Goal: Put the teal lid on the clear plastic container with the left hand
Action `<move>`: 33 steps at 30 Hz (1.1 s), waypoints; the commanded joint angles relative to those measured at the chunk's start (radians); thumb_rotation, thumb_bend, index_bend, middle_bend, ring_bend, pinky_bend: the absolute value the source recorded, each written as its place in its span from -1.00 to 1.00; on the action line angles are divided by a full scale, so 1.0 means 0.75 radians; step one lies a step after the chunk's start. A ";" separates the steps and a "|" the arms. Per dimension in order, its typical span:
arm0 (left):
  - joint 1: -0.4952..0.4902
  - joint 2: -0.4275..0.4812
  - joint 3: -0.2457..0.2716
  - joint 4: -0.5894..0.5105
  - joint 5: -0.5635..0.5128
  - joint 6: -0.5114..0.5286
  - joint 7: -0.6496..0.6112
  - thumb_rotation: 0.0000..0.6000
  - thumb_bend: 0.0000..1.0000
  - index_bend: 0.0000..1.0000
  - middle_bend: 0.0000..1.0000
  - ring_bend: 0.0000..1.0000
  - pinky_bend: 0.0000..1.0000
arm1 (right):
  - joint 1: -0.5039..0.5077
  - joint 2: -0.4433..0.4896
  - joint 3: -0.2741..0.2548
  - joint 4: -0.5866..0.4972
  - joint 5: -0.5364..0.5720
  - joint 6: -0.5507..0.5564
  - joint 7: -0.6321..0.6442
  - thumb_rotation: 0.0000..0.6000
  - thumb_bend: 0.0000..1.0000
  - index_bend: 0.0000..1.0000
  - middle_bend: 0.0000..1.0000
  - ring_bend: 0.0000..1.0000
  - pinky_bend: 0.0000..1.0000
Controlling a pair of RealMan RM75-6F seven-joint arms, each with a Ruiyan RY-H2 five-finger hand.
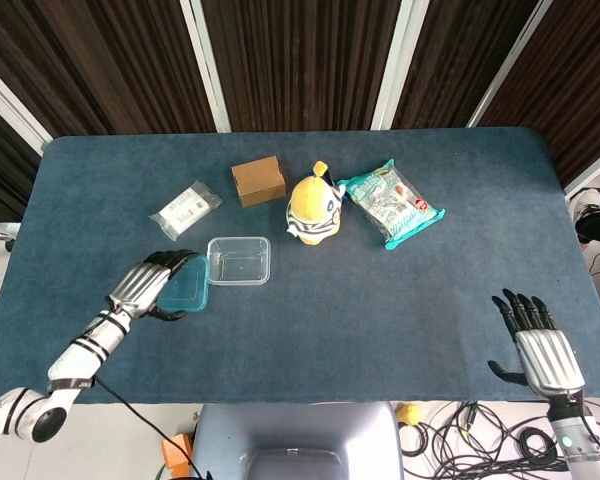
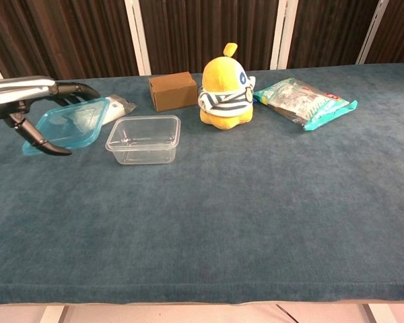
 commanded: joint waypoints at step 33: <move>-0.610 -0.403 -0.079 0.259 -1.068 -0.072 0.697 1.00 -0.48 -0.26 0.77 0.54 0.01 | 0.027 0.097 0.017 0.033 0.036 -0.068 0.231 1.00 -0.73 -1.00 -1.00 -1.00 -0.99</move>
